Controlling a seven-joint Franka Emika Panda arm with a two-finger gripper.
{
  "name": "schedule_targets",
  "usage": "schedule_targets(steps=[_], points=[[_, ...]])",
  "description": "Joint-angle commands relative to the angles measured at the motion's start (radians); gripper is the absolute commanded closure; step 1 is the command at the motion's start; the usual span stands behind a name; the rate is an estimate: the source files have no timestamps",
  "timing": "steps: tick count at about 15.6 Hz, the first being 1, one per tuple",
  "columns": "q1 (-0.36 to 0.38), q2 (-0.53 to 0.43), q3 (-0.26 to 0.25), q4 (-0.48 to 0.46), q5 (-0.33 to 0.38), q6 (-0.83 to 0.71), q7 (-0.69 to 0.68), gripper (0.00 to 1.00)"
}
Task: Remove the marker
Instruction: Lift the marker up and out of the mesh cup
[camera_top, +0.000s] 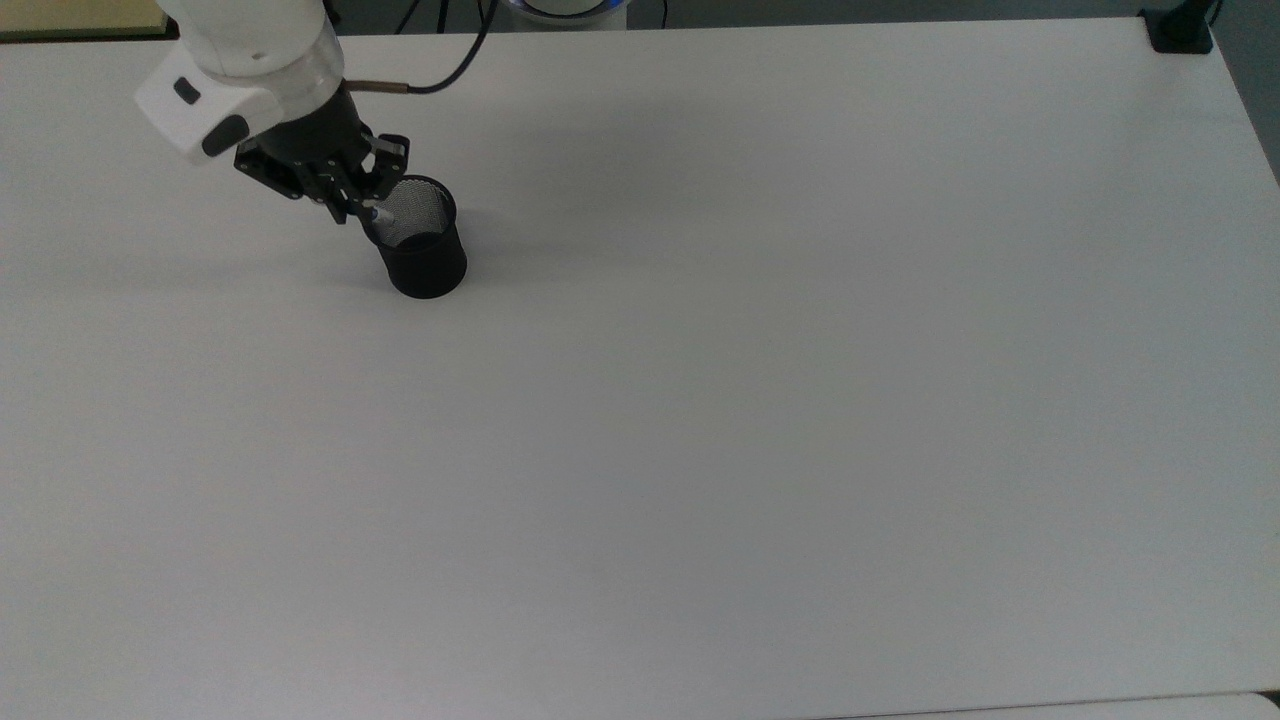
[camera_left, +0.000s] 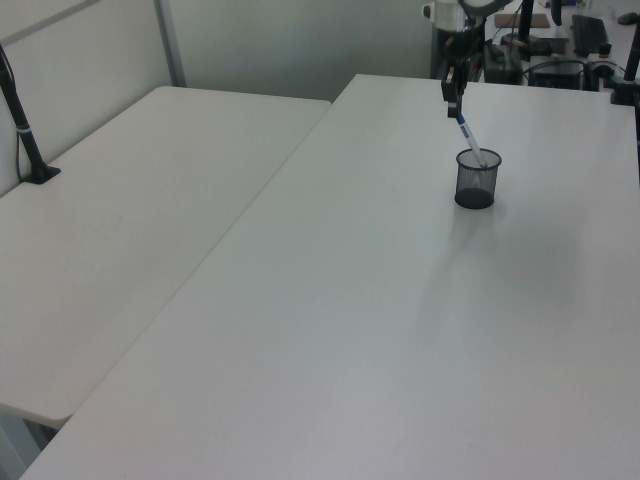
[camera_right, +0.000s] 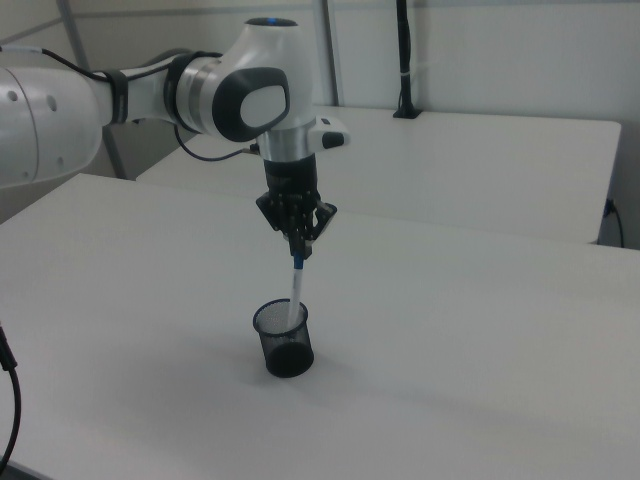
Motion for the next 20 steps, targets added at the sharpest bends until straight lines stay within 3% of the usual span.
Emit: schedule_targets(steps=[1, 6, 9, 16, 20], points=[[-0.035, -0.027, -0.009, 0.064, 0.073, -0.119, -0.024, 0.96], [-0.104, -0.05, -0.007, 0.109, 0.147, -0.226, -0.076, 0.96], [-0.094, -0.046, 0.005, 0.103, 0.148, -0.277, -0.088, 0.96], [0.032, 0.006, 0.007, 0.083, 0.13, -0.324, -0.08, 0.95], [0.113, 0.052, 0.007, 0.055, 0.066, -0.329, -0.061, 0.95]])
